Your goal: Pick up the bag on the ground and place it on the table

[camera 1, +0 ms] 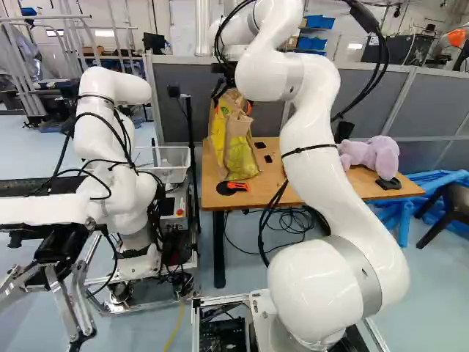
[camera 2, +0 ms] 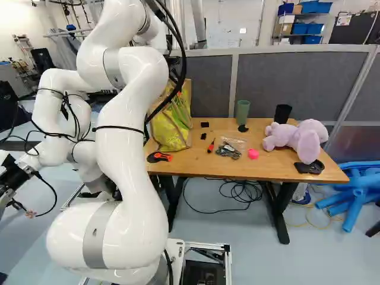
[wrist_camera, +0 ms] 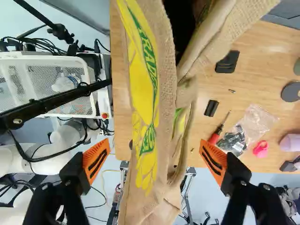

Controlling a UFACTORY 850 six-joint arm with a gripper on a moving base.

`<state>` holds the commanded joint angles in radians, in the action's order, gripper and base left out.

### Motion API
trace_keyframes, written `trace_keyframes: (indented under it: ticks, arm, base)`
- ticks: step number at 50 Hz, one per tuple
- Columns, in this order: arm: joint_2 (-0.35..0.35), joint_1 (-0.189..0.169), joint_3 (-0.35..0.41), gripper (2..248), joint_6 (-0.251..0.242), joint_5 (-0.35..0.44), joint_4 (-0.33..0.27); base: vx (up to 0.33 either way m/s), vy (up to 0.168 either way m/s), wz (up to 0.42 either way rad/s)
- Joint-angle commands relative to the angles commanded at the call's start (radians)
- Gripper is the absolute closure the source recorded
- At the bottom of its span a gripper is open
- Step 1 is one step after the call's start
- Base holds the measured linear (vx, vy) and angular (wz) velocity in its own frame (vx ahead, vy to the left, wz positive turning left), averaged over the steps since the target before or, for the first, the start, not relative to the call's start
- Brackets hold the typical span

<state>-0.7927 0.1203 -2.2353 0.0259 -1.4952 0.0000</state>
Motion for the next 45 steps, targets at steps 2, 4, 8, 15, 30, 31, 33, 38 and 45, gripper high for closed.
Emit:
trace_keyframes:
  ticks: [2, 4, 8, 15, 30, 31, 33, 38, 45]
  arm:
    - [0.004, 0.0, -0.001, 3, 0.0, 0.0, 0.0]
    - [0.008, 0.0, -0.002, 3, 0.0, 0.0, 0.0]
    - [0.016, 0.0, -0.003, 3, 0.0, 0.0, 0.0]
    - [0.03, 0.0, -0.007, 3, 0.0, 0.0, 0.0]
    - [0.058, 0.0, -0.017, 3, 0.0, 0.0, 0.0]
    - [0.06, 0.0, -0.018, 3, 0.0, 0.0, 0.0]
    - [0.063, 0.0, -0.02, 3, 0.0, 0.0, 0.0]
    - [0.072, 0.0, -0.024, 3, 0.0, 0.0, 0.0]
    - [0.084, 0.0, -0.03, 3, 0.0, 0.0, 0.0]
  base:
    - [0.0, 0.0, 0.0]
    - [0.0, 0.0, 0.0]
    - [0.0, 0.0, 0.0]
    - [0.0, 0.0, 0.0]
    - [0.0, 0.0, 0.0]
    - [0.0, 0.0, 0.0]
    - [0.0, 0.0, 0.0]
    - [0.0, 0.0, 0.0]
    - [0.0, 0.0, 0.0]
